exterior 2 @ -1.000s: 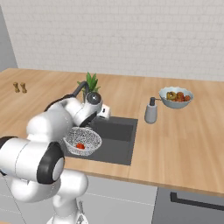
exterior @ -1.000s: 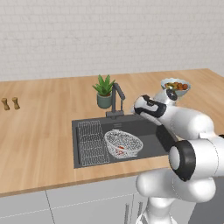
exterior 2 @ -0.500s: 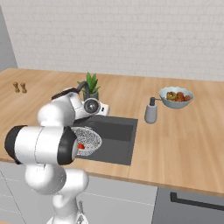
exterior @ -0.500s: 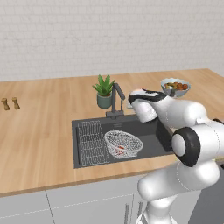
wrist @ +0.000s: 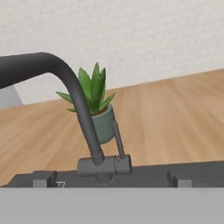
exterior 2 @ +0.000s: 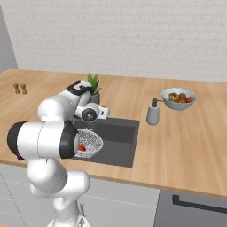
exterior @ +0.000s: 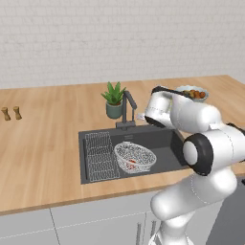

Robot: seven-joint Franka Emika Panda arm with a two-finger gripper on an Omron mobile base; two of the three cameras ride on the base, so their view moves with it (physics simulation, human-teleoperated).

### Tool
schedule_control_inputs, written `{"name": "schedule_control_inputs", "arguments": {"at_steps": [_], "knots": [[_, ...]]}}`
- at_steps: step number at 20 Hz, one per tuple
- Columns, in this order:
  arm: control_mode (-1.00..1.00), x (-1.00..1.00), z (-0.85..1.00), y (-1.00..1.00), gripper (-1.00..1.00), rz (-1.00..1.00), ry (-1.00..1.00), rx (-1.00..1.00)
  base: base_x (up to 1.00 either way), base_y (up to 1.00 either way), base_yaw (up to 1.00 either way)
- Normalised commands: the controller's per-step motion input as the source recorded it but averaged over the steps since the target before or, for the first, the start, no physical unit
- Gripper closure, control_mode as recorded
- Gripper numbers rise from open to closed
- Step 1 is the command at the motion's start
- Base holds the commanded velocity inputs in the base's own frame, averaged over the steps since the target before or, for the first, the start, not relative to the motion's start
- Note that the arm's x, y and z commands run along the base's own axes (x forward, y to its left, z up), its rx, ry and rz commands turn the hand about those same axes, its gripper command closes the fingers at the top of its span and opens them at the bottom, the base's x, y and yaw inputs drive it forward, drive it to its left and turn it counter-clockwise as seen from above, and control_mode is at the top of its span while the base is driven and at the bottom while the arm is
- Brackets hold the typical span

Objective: Put the colander in the sink, put the apple in the colander, and turn on the sink faucet and pour water over the colander.

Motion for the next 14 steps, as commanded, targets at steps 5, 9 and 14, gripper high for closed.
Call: {"name": "schedule_control_inputs", "arguments": {"at_steps": [5, 9, 14], "knots": [[-1.00, 0.10, -0.01, 0.00, -1.00, -0.02, -0.08, 0.00, 0.00, 0.00, 0.00], [-1.00, 0.01, -0.03, 0.00, -1.00, 0.00, -0.07, 0.00, 0.00, 0.00, 0.00], [-1.00, 0.09, -0.01, 0.00, -1.00, 0.00, -0.05, 0.00, 0.00, 0.00, 0.00]]}}
